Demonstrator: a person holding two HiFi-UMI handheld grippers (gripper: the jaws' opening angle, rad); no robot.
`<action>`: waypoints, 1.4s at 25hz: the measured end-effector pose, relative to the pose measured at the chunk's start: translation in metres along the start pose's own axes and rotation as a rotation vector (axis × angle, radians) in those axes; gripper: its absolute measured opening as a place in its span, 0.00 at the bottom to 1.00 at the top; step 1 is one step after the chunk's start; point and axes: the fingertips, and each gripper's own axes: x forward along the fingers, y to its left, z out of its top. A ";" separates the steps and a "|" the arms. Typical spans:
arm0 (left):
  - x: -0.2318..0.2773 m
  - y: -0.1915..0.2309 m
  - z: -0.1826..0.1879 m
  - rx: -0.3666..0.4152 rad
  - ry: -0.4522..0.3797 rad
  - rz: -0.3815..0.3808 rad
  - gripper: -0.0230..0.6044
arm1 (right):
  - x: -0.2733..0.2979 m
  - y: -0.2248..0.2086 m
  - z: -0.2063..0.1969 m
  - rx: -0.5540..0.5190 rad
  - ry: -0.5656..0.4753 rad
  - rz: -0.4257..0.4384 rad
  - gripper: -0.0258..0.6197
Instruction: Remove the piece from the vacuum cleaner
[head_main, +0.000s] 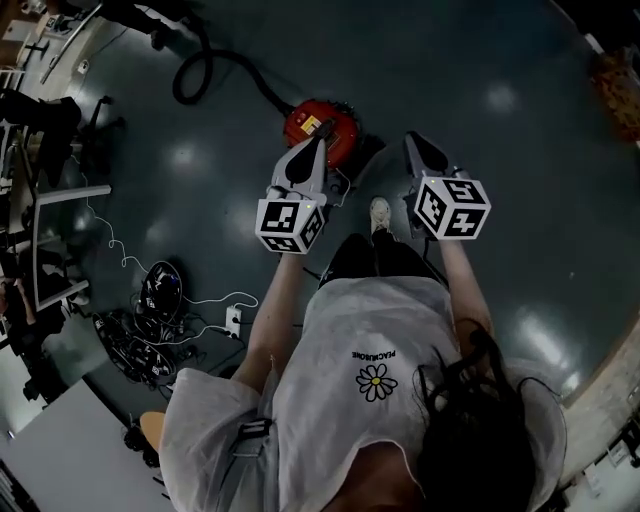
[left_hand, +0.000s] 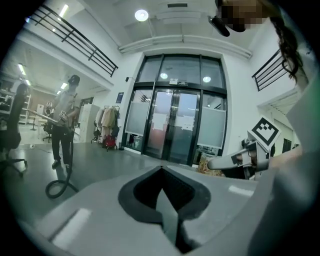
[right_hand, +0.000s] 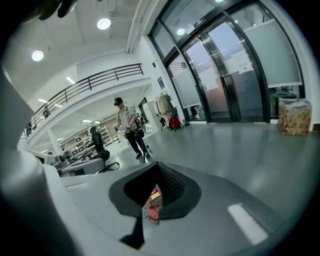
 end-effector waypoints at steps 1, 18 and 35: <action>0.010 0.002 -0.006 0.005 0.022 0.001 0.04 | 0.007 -0.009 -0.002 0.007 0.016 -0.004 0.08; 0.146 0.068 -0.247 0.060 0.492 -0.057 0.04 | 0.146 -0.138 -0.190 0.229 0.430 -0.152 0.18; 0.177 0.097 -0.406 -0.002 0.681 -0.062 0.04 | 0.237 -0.208 -0.347 0.738 0.629 -0.289 0.32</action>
